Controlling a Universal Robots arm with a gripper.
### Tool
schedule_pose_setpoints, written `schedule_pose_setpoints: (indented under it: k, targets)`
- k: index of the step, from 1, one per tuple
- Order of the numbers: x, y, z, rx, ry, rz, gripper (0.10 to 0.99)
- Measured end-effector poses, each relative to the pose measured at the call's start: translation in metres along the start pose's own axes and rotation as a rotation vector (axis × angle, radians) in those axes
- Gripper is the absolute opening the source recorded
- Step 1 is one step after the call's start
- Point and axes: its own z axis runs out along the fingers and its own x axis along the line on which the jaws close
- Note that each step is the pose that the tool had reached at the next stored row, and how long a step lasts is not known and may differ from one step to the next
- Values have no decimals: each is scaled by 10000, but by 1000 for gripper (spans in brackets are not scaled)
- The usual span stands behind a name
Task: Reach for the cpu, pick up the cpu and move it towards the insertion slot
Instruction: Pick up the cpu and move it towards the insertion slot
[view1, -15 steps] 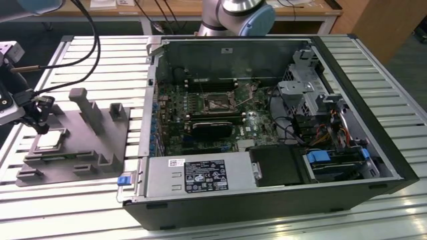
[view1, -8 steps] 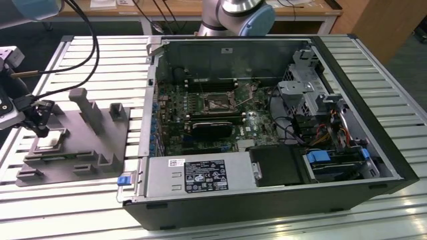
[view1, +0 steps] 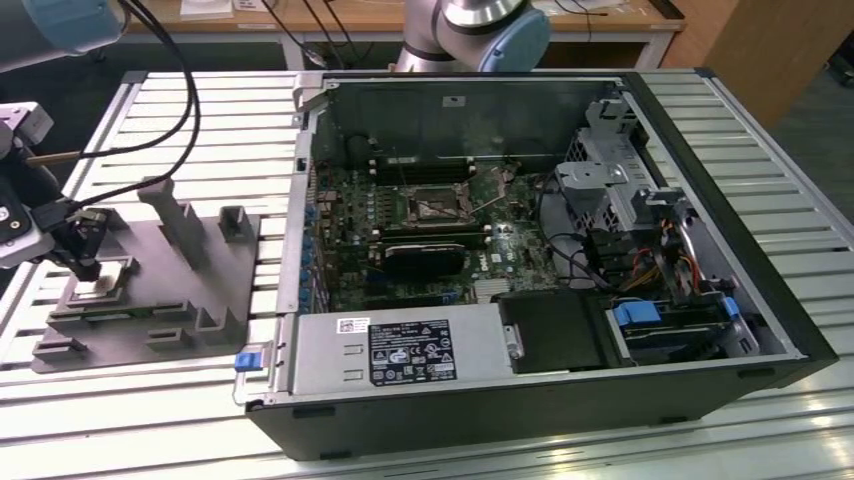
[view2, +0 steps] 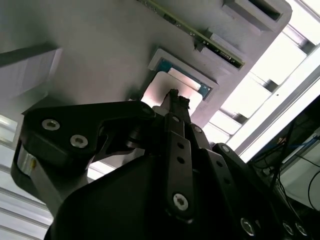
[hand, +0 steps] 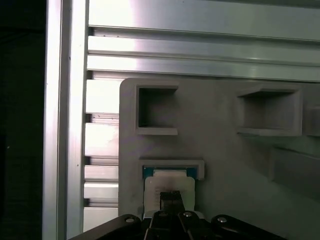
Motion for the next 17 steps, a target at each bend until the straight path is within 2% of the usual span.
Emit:
schedule_pose_setpoints:
  k: [5, 13, 14, 15, 17]
  targets:
    - [3, -38, 19, 0, 1, 0, 106]
    - [4, -40, 22, 1, 1, 0, 114]
    - [4, -41, 21, 1, 1, 0, 169]
    - [4, -41, 21, 1, 1, 0, 169]
    - [4, -41, 21, 1, 1, 0, 294]
